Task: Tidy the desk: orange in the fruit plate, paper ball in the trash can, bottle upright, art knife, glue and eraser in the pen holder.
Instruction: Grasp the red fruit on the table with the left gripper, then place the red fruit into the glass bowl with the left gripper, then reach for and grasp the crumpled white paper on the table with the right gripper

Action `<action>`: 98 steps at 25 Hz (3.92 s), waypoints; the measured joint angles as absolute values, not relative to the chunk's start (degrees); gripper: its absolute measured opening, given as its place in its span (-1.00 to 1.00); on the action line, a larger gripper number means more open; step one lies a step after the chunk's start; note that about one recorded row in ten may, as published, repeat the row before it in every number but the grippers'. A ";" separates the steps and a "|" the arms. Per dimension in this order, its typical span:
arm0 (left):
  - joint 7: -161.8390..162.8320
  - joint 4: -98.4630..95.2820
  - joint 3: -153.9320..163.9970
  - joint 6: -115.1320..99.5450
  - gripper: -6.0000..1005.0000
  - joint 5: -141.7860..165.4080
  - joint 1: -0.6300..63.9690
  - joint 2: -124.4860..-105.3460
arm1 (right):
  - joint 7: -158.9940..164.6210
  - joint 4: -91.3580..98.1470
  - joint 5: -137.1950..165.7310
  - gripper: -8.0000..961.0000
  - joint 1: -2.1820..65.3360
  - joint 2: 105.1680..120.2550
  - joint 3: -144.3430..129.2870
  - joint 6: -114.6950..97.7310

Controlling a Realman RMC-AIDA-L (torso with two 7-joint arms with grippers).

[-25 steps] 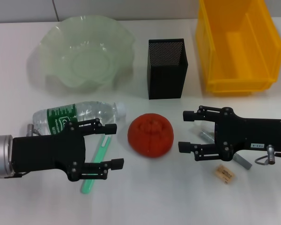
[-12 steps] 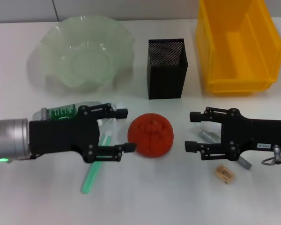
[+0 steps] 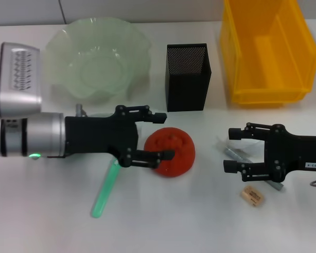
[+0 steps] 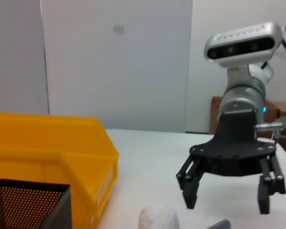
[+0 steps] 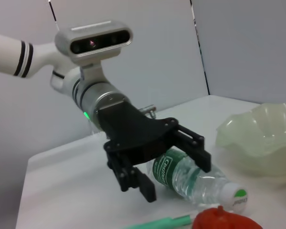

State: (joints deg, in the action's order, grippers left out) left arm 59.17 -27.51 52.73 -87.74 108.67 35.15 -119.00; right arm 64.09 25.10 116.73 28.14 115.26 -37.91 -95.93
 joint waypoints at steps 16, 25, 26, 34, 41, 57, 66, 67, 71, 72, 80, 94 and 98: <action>64.79 -25.81 62.27 -76.06 0.58 108.61 40.12 -119.13 | 63.98 26.63 116.81 0.72 27.14 114.78 -37.97 -96.68; 64.82 -25.84 64.36 -73.41 0.58 108.83 39.51 -119.01 | 63.70 26.63 116.81 0.72 26.89 114.75 -37.97 -97.17; 64.82 -25.84 64.54 -73.36 0.58 108.83 39.48 -119.01 | 63.70 26.63 116.81 0.72 26.89 114.75 -37.97 -97.17; 64.81 -27.10 68.17 -72.95 0.18 108.79 39.40 -119.00 | 63.39 26.63 116.81 0.72 26.89 114.78 -37.97 -97.31; 65.16 -27.33 67.91 -73.22 -0.28 107.97 39.20 -119.00 | 63.00 26.63 116.81 0.72 26.83 114.79 -37.91 -97.38; 63.01 -32.38 62.54 -83.67 -0.68 85.50 31.76 -118.48 | 62.17 26.63 116.79 0.72 26.59 115.06 -37.92 -97.37; 50.59 -17.21 55.29 -75.25 -0.82 66.07 32.17 -118.87 | 62.13 26.63 116.67 0.72 26.89 115.24 -37.97 -97.26; 48.97 -16.02 55.09 -73.38 -0.84 64.01 32.44 -118.90 | 62.13 26.63 116.63 0.72 26.91 115.25 -37.97 -97.23; 42.74 -12.09 54.87 -67.61 -0.87 56.89 33.74 -119.10 | 62.13 26.63 116.48 0.72 27.09 115.31 -37.97 -97.21; 41.37 -11.21 54.83 -66.46 -0.88 55.41 34.07 -119.13 | 62.13 26.63 116.46 0.72 27.10 115.34 -37.97 -97.22; 37.85 -9.20 54.71 -62.17 -0.87 52.75 34.73 -119.18 | 62.13 26.63 116.42 0.72 27.16 115.68 -37.58 -97.23; 38.49 -9.24 55.35 -60.50 -0.02 52.98 35.50 -119.14 | 62.13 26.63 116.36 0.72 27.34 116.02 -37.44 -96.91; 45.07 -11.05 59.06 -66.81 0.29 53.17 34.28 -118.35 | 62.14 26.63 116.17 0.72 27.55 116.10 -37.24 -96.92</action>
